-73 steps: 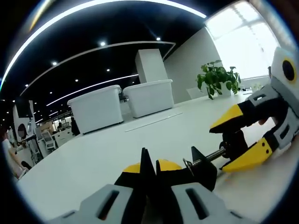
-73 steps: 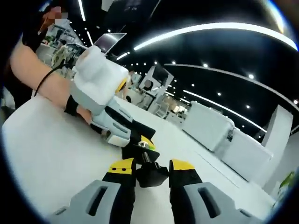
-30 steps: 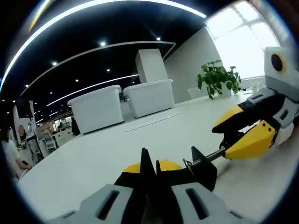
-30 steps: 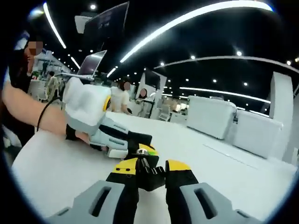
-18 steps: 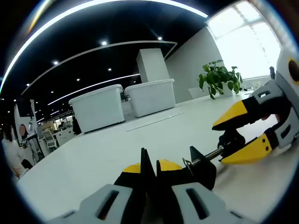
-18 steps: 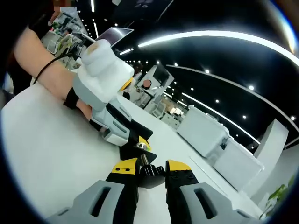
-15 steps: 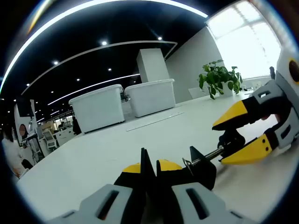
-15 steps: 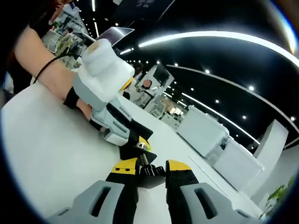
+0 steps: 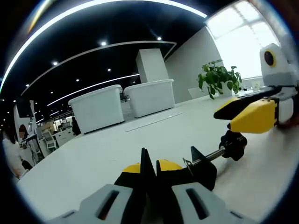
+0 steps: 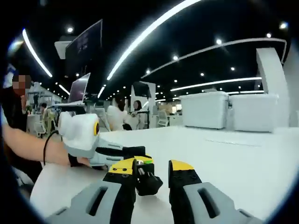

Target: Clamp the fixed fixture on the desktop, loosen the retaining clip, secure it to the edge of the desk, and tighten the retaining clip.

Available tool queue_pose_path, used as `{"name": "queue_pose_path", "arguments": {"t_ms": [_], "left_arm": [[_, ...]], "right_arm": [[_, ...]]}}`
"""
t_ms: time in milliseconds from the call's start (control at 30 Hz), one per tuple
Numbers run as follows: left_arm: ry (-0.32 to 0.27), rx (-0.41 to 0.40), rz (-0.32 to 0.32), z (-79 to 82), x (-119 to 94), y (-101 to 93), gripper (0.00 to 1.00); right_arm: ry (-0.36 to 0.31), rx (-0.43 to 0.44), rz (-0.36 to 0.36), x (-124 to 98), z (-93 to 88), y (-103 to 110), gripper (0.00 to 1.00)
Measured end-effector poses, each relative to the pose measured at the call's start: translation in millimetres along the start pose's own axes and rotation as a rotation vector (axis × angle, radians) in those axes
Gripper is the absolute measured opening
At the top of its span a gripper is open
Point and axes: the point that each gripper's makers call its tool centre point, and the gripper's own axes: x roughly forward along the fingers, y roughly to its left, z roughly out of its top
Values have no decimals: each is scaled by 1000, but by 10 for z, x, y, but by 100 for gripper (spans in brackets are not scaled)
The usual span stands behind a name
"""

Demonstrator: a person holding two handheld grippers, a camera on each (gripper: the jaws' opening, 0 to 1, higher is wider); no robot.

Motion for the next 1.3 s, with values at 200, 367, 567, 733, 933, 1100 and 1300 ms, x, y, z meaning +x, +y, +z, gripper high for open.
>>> {"name": "queue_pose_path", "arguments": {"t_ms": [200,367,567,733,933,1100,1300], "left_arm": [[-3,3,-4,5,-1,-8,9],[-2,4,-4,5,-7,-9,9],[-2,5,-4,7,-12,-9,9],[-2,6,-3,7,-13,-5,9],[-4,10,0,9,-20,-2,9],[-4,10,4,9,-26,8,9],[-4,10,7,8,-30,12,9]], "right_arm": [[49,20,26,71,-103,96,21],[49,29,38,73,-94,101,18],[52,22,53,74,-103,161,23],[59,-25,51,90,-128,172,24],[56,-46,46,111,-134,130,24],[55,-149,44,128,-150,146,24],[64,-328,16,146,-169,149,24]]}}
